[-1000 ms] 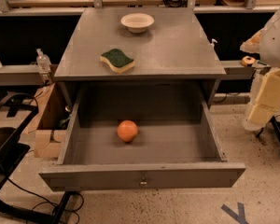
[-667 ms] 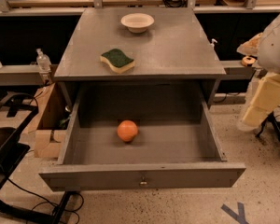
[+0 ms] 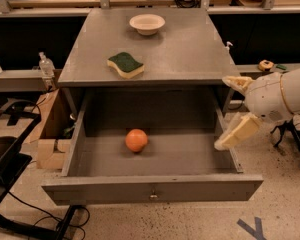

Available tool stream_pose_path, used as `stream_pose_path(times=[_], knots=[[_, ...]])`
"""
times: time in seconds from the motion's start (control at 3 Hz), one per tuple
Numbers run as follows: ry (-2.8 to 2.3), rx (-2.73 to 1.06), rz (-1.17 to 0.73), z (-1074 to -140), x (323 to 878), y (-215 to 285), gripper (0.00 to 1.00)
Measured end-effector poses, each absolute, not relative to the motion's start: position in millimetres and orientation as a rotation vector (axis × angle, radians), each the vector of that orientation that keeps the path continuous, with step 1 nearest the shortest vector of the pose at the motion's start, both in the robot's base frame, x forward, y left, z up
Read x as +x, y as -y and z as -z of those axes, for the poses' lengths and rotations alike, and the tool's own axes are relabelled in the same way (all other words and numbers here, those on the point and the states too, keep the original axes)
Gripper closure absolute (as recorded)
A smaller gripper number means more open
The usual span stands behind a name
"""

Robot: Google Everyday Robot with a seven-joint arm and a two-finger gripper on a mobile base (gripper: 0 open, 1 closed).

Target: Pick orange from top drawer and place on counter

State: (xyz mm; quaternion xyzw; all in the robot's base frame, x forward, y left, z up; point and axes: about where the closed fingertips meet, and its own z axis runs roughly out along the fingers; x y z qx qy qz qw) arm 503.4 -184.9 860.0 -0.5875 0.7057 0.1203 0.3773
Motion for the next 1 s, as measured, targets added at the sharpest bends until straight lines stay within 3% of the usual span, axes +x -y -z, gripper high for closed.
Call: stream_pose_path(times=[0.33, 1.0], knots=[[-1.655, -1.357, -0.377, -837.7, 531.0, 157.4, 0.00], [-1.602, -1.296, -0.340, -839.9, 552.0, 149.5, 0.00]])
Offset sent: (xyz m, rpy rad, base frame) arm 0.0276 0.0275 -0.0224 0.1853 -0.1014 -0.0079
